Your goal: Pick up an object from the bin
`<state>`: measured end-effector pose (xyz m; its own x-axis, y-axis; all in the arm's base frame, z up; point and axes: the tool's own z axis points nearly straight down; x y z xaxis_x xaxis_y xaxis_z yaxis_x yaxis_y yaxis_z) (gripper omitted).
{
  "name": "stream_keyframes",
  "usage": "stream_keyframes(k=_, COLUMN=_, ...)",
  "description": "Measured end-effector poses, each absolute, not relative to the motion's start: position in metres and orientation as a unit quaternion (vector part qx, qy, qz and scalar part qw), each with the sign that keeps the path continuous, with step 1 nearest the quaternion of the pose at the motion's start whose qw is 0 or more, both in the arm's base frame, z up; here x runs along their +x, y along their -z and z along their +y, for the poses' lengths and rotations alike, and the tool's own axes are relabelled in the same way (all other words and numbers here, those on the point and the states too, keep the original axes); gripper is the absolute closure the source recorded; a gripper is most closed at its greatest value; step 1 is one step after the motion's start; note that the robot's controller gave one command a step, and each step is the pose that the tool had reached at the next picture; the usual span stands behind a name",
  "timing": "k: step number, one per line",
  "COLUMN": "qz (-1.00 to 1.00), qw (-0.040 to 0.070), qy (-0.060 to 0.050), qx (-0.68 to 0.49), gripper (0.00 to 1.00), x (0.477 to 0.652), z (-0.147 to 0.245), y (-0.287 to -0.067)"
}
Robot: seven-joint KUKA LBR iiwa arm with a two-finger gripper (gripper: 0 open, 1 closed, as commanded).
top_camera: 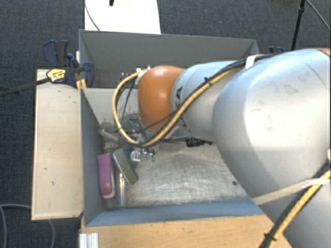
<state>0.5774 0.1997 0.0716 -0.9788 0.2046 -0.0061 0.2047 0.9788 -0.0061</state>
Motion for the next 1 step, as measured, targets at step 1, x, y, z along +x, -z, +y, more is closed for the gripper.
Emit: stream_keyframes(k=1, qz=0.994, qw=0.004, qy=0.001, qx=0.106, gripper=1.0, x=0.5782, z=0.199, y=-0.0732)
